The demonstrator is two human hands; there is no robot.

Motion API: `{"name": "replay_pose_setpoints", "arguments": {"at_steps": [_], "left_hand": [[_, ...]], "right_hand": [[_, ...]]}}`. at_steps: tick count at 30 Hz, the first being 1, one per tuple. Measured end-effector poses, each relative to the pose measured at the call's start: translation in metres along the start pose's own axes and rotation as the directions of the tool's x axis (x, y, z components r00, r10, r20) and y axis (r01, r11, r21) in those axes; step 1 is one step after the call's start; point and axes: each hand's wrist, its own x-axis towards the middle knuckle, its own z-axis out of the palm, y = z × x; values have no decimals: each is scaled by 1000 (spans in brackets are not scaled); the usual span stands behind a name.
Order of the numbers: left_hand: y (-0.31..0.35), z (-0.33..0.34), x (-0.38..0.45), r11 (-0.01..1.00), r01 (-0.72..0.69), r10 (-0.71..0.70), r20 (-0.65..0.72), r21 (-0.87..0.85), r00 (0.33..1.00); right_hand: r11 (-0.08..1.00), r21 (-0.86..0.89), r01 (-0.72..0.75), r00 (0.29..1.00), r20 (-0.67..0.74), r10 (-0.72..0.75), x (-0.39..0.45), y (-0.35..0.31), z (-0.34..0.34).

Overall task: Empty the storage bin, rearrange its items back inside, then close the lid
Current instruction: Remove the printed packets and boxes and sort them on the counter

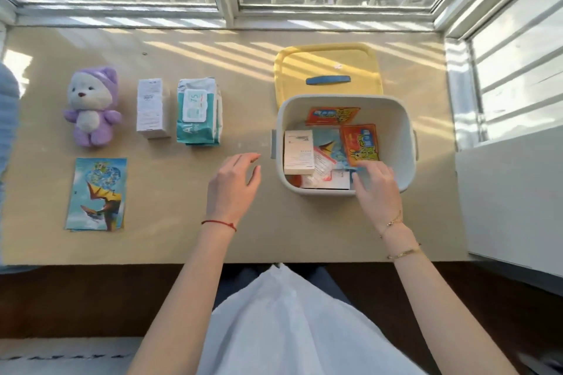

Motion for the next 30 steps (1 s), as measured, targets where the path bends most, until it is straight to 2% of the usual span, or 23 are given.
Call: {"name": "replay_pose_setpoints", "arguments": {"at_steps": [4, 10, 18, 25, 30], "left_hand": [[45, 51, 23, 999, -10, 12, 43, -40, 999], [68, 126, 65, 999, 24, -19, 151, -32, 988], [88, 221, 116, 996, 83, -74, 291, -19, 954], [89, 280, 126, 958, 276, -284, 402, 78, 870], [100, 293, 139, 883, 461, -370, 469, -91, 802]], "right_hand": [[995, 10, -100, 992, 76, 99, 36, 47, -8], [977, -13, -215, 955, 206, 213, 90, 76, 10], [960, 31, -277, 927, 272, 259, 132, 103, 49], [937, 61, -344, 904, 292, 313, 139, 126, 79], [931, 64, -358, 892, 319, 321, 139, 132, 87]]}}
